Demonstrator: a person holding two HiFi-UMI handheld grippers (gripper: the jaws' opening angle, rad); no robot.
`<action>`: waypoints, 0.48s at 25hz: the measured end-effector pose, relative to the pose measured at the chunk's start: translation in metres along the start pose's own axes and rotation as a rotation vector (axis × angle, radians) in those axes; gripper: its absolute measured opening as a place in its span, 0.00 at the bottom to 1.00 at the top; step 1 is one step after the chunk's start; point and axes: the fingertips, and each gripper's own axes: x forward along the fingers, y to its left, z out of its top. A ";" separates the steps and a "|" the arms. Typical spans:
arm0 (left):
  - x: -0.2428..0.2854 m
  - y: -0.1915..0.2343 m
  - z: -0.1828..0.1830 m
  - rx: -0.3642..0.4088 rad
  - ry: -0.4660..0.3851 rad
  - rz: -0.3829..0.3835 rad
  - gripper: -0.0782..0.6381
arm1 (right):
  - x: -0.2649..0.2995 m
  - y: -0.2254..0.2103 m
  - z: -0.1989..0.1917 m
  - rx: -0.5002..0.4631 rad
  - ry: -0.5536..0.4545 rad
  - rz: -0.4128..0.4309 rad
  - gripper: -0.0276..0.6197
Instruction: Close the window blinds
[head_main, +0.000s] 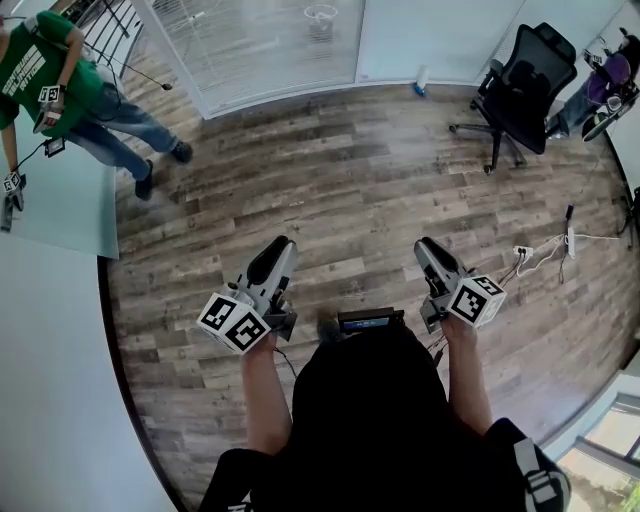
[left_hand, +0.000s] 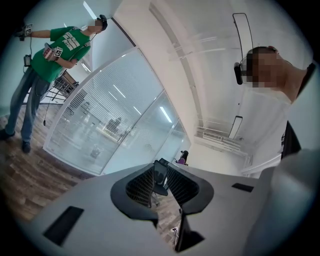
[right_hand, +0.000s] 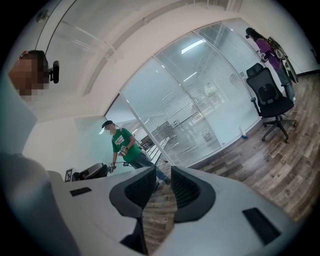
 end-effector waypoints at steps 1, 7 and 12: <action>0.000 0.005 0.000 -0.003 -0.002 -0.002 0.23 | 0.004 0.001 -0.003 -0.001 0.002 0.001 0.16; 0.014 0.027 -0.002 -0.030 0.029 0.011 0.23 | 0.026 -0.009 -0.010 0.014 0.035 -0.003 0.16; 0.043 0.057 0.002 -0.006 0.035 0.046 0.23 | 0.069 -0.043 0.004 0.029 0.046 0.014 0.16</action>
